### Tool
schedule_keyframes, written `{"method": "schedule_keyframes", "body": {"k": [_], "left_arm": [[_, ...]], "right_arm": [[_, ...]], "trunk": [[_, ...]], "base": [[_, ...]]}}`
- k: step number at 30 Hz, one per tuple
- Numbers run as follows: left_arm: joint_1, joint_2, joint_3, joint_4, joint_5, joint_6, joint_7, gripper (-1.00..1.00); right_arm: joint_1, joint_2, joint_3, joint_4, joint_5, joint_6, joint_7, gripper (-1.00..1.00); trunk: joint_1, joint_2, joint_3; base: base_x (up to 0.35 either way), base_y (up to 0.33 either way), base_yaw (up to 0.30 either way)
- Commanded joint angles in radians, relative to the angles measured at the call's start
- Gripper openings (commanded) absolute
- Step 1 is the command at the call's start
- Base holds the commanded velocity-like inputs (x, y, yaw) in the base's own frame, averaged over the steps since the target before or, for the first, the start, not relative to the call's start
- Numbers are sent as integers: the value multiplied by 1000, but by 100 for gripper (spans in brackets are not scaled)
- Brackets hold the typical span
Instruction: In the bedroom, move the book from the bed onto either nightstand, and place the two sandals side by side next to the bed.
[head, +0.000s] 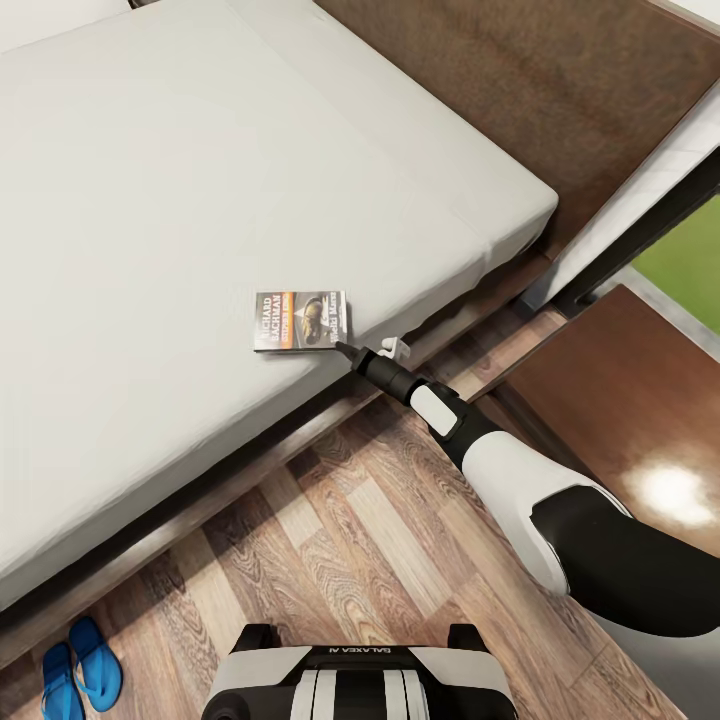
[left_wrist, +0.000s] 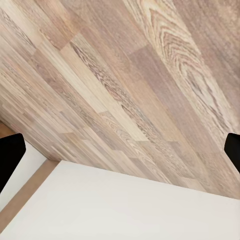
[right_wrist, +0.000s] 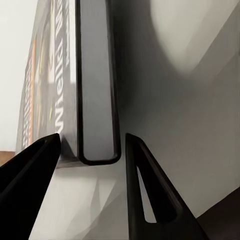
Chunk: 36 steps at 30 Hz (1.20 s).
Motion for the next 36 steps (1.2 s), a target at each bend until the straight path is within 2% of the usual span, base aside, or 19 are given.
{"method": "schedule_keyframes", "body": {"k": [1, 36], "left_arm": [[0, 0, -8, 0, 11, -3, 3, 100], [0, 0, -8, 0, 11, -3, 3, 100]], "right_arm": [[0, 0, 3, 0, -8, 6, 2, -100], [0, 0, 4, -50, -9, 9, 2, -100]], "trunk": [[0, 0, 0], [0, 0, 0]], "base": [[0, 0, 0], [0, 0, 0]]}}
